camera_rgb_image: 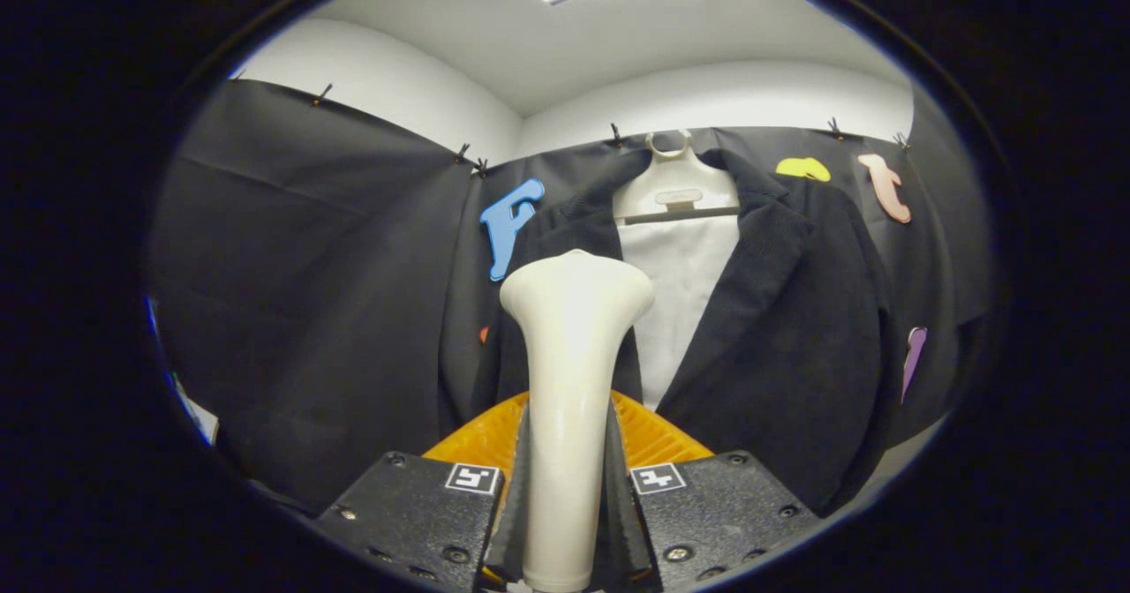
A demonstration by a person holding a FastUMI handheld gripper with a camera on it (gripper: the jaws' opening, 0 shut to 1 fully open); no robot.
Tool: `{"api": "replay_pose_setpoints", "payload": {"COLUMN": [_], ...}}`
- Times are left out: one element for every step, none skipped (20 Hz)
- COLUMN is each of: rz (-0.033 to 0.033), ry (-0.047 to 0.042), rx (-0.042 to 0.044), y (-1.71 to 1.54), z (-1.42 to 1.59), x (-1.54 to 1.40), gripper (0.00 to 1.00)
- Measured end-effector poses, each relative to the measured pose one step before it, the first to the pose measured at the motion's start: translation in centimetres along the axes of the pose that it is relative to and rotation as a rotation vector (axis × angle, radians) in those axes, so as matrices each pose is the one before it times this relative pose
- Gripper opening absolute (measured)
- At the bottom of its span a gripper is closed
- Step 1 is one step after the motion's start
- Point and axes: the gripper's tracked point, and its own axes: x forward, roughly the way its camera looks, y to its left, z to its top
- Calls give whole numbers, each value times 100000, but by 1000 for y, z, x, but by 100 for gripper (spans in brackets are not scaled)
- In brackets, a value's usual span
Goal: Iron the clothes twice with a garment steamer, once on the left side and once on the right side.
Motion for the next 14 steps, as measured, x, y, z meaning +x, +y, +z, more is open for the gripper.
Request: {"api": "replay_pose_setpoints", "payload": {"rz": [246,111,224,92,-14,84,43,73,-70,36,104,409,333,349], "ry": [789,826,1091,1097,1245,1027,1251,1284,1132,1030,1019,1139,1011,1233], "rx": [-330,-253,-219,-62,-120,163,223,302,117,157,76,-94,16,-374], "y": [141,147,141,87,68,-16,46,51,-10,-20,68,24,7,-66], "z": [-655,-458,-670,-700,-573,-479,-547,-640,-483,-534,-483,-671,-533,-693], "x": [-165,-141,-236,-179,-157,-125,-67,-156,-88,-194,-81,-259,-263,-177], "gripper": [41,40,41,41,41,41,41,41,41,41,41,41,41,41]}}
